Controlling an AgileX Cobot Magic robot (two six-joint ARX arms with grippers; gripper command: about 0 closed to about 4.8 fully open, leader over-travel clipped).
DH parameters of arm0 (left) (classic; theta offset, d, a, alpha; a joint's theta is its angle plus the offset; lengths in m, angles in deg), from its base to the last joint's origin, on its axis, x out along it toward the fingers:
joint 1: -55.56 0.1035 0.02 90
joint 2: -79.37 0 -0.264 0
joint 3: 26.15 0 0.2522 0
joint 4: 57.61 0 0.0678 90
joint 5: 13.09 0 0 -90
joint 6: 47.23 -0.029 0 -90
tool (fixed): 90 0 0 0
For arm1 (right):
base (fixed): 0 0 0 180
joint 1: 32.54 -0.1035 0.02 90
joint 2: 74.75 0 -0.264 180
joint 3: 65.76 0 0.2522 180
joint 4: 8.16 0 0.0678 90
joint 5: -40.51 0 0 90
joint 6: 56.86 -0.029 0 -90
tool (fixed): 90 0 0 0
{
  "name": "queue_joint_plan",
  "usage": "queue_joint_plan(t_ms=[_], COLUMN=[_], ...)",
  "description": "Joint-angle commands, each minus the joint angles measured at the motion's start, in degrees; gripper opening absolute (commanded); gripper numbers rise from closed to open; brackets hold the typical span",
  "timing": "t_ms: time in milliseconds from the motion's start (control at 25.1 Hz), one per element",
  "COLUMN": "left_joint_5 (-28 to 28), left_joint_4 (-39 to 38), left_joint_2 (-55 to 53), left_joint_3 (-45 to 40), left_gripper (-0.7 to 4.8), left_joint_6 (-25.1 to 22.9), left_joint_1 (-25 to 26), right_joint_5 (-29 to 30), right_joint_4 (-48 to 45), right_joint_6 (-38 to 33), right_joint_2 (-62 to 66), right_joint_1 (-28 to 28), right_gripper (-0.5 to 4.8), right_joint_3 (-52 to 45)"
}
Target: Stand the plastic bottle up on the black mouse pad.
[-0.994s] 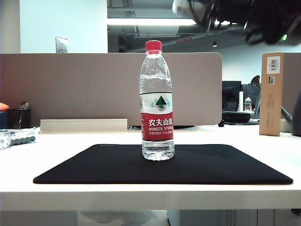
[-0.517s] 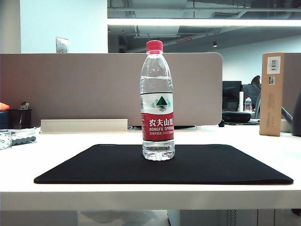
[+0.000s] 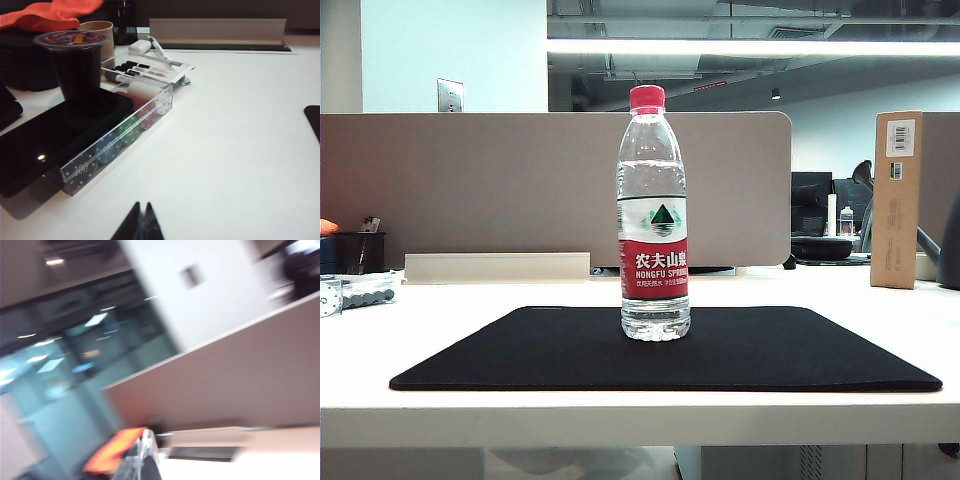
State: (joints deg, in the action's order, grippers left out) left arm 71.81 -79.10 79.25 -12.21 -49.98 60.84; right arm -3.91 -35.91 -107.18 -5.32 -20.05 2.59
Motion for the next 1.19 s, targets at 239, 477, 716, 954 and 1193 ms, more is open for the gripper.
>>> queue_joint_plan(t_ms=[239, 477, 716, 954, 1193], left_joint_5=[0.13, -0.04, 0.00, 0.22, 0.15], left_joint_4=[2.58, 5.20, 5.07, 4.92, 4.79], left_joint_2=[-0.02, -0.02, -0.02, -0.02, -0.02], left_joint_3=[0.26, 0.26, 0.26, 0.26, 0.26], left_gripper=[-0.04, -0.04, -0.04, -0.04, -0.04], left_joint_6=[0.17, 0.17, 0.17, 0.17, 0.17], left_joint_1=[0.04, -0.24, -3.39, -3.41, -3.37], right_joint_5=[-14.71, -23.93, -24.87, -24.22, -22.51], right_joint_4=[25.92, 26.71, 26.64, 32.63, 34.42], right_joint_6=[29.94, 29.79, 30.97, 31.08, 31.08], right_joint_2=[-24.85, -37.24, -46.80, -50.84, -52.87], right_joint_1=[-1.16, -1.14, -1.01, -5.03, -5.66], right_gripper=[-0.06, -0.05, -0.05, -0.01, -0.01], right_joint_3=[-17.46, -28.63, -36.92, -37.48, -37.51])
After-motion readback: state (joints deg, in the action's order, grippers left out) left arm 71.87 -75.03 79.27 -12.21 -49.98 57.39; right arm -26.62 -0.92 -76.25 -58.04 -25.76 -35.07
